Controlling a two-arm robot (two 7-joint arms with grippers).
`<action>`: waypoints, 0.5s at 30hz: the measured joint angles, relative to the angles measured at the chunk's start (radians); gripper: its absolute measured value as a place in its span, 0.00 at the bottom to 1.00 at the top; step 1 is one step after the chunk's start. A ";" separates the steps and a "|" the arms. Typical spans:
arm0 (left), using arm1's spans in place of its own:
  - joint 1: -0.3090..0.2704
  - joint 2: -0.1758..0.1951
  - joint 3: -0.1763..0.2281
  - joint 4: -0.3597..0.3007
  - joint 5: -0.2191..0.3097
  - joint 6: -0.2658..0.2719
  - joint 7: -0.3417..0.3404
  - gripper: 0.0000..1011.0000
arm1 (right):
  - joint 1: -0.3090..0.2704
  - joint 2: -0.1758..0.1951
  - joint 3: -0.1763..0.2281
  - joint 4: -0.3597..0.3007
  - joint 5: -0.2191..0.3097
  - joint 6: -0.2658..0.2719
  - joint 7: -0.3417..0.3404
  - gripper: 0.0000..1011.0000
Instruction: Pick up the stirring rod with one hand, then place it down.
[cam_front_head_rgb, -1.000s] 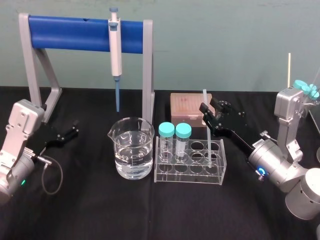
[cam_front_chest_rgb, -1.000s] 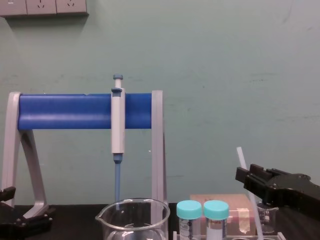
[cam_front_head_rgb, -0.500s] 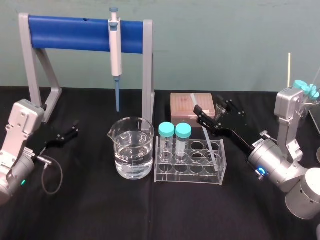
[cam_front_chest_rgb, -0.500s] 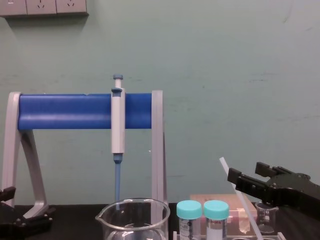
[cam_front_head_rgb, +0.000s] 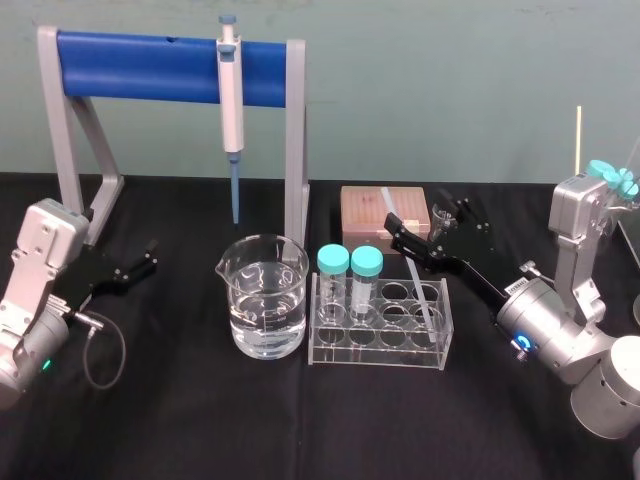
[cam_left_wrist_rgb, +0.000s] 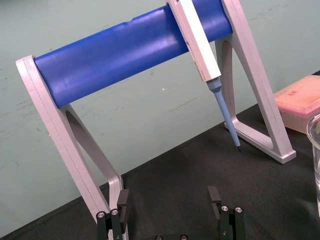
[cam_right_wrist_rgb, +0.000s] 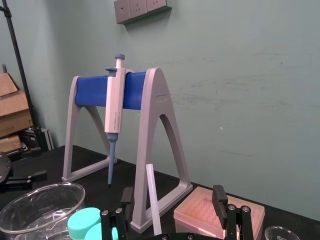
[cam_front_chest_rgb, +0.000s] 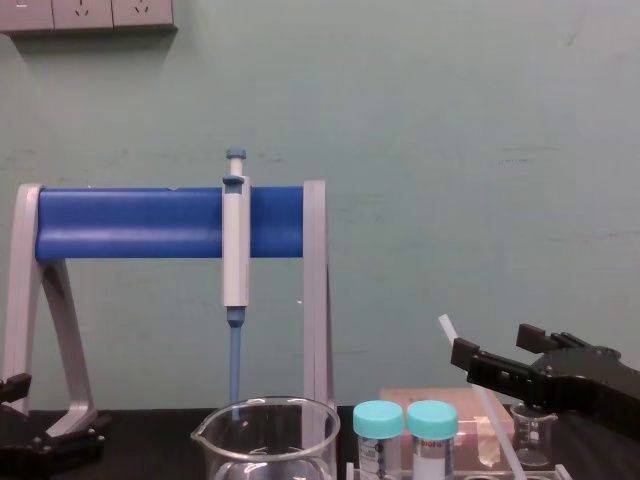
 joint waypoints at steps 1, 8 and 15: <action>0.000 0.000 0.000 0.000 0.000 0.000 0.000 0.99 | 0.000 0.000 0.000 0.000 0.000 0.000 0.000 0.99; 0.000 0.000 0.000 0.000 0.000 0.000 0.000 0.99 | -0.011 -0.017 0.042 -0.019 -0.015 -0.042 -0.063 0.99; 0.000 0.000 0.000 0.000 0.000 0.000 0.000 0.99 | -0.029 -0.054 0.096 -0.032 -0.108 0.009 -0.273 0.99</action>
